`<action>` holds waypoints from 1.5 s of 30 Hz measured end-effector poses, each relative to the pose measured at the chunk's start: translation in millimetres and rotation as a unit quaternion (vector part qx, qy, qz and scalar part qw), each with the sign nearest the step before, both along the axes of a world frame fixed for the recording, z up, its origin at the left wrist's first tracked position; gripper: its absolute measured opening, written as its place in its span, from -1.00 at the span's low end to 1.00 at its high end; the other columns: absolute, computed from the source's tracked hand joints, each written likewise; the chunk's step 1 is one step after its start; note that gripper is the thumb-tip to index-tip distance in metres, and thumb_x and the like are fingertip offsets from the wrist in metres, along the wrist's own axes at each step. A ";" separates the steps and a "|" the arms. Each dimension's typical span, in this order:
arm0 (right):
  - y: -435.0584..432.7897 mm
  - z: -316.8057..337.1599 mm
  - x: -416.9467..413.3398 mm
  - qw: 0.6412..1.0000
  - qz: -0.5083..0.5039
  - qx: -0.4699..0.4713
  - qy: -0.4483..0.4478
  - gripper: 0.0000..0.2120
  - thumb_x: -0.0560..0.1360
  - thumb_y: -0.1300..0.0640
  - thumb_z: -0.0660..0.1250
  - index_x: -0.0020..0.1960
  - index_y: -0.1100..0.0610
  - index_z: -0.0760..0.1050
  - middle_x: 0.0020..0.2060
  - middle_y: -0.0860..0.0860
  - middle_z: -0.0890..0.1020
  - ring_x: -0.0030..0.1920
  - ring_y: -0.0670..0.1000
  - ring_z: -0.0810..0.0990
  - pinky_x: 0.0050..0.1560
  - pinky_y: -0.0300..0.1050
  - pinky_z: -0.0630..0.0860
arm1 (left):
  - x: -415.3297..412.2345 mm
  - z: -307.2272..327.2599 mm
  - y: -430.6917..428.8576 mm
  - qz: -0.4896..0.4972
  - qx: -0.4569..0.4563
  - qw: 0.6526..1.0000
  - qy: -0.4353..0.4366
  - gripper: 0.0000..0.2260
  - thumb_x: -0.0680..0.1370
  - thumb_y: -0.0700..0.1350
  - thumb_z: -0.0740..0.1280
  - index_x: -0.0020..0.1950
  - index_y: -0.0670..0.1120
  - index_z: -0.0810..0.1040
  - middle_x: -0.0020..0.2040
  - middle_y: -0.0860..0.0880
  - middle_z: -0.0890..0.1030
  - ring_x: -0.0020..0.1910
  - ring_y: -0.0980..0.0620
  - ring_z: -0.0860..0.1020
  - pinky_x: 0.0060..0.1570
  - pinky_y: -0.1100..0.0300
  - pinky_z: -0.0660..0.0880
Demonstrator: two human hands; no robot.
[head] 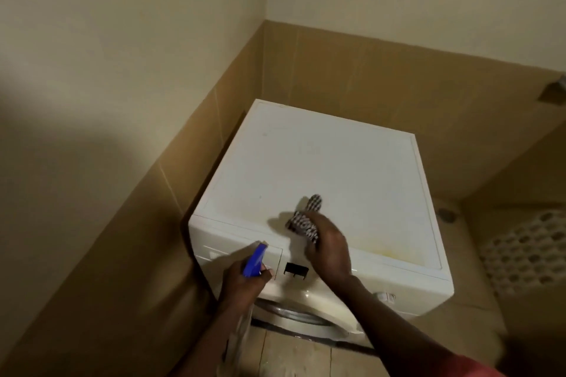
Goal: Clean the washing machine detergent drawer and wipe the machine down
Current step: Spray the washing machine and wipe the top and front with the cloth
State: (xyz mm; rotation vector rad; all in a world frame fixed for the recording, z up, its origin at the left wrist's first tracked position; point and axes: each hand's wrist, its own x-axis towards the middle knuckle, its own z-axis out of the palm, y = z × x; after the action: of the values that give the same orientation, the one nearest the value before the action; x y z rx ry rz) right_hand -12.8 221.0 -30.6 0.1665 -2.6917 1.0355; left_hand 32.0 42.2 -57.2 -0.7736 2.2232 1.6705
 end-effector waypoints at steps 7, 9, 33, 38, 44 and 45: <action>101.5 55.2 -14.4 0.964 -0.228 -0.138 0.010 -0.71 0.46 0.31 0.20 0.10 0.10 0.54 -0.13 0.03 0.68 -0.37 -0.12 0.63 -0.35 -0.22 0.54 | 3.0 -0.8 55.6 -0.086 0.005 0.996 0.024 -0.64 0.37 -0.23 0.53 0.14 -0.06 0.63 -0.08 0.06 0.62 -0.10 0.10 0.59 -0.04 0.27 0.49; 119.3 62.0 -7.9 0.958 -0.247 -0.147 0.013 -0.76 0.46 0.35 0.18 0.02 0.15 0.53 -0.24 0.04 0.64 -0.47 -0.14 0.60 -0.44 -0.31 0.45 | 3.2 0.1 72.9 -0.094 -0.005 0.995 0.022 -0.67 0.36 -0.20 0.55 0.09 -0.05 0.62 -0.12 0.03 0.63 -0.14 0.06 0.60 -0.03 0.20 0.56; 206.0 31.6 60.3 0.946 -0.294 -0.134 0.010 -0.79 0.47 0.35 0.27 0.03 0.15 0.55 -0.31 -0.12 0.57 -0.37 -0.15 0.58 -0.35 -0.17 0.53 | 19.8 12.9 205.0 -0.269 -0.034 0.961 0.053 -0.68 0.33 0.08 0.57 -0.20 -0.11 0.57 -0.35 0.03 0.53 -0.40 0.13 0.45 -0.32 0.38 0.41; 210.4 -9.3 77.0 0.971 -0.227 -0.075 0.004 -0.58 0.43 0.31 0.25 0.27 0.10 0.49 0.10 0.05 0.64 0.06 0.06 0.62 0.05 0.06 0.60 | 26.8 13.9 203.1 -0.273 -0.006 0.960 0.064 -0.67 0.35 0.02 0.56 0.04 -0.08 0.66 -0.33 0.09 0.54 -0.40 0.23 0.46 -0.35 0.52 0.37; 172.6 -47.6 88.3 0.984 -0.174 0.016 -0.026 -0.42 0.39 0.18 0.16 0.42 0.19 0.39 0.40 0.13 0.44 0.46 0.18 0.32 0.46 0.20 0.25 | 27.8 6.3 163.0 -0.190 0.033 0.979 0.067 -0.72 0.19 0.09 0.55 -0.19 0.02 0.64 -0.19 -0.06 0.67 -0.28 0.01 0.57 -0.16 0.03 0.59; 161.2 -48.9 84.6 0.986 -0.165 0.024 -0.030 -0.41 0.38 0.19 0.16 0.42 0.19 0.39 0.41 0.12 0.43 0.47 0.17 0.30 0.48 0.19 0.20 | 27.1 5.1 156.5 -0.178 0.027 0.981 0.068 -0.78 0.23 0.04 0.55 -0.20 0.03 0.64 -0.18 -0.06 0.67 -0.28 0.00 0.57 -0.18 0.05 0.57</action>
State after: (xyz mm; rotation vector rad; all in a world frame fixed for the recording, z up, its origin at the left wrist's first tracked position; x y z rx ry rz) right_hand 71.8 382.2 -79.5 -0.2973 -2.6742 0.8857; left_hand 59.1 198.7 -52.1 -0.2325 2.2290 1.6356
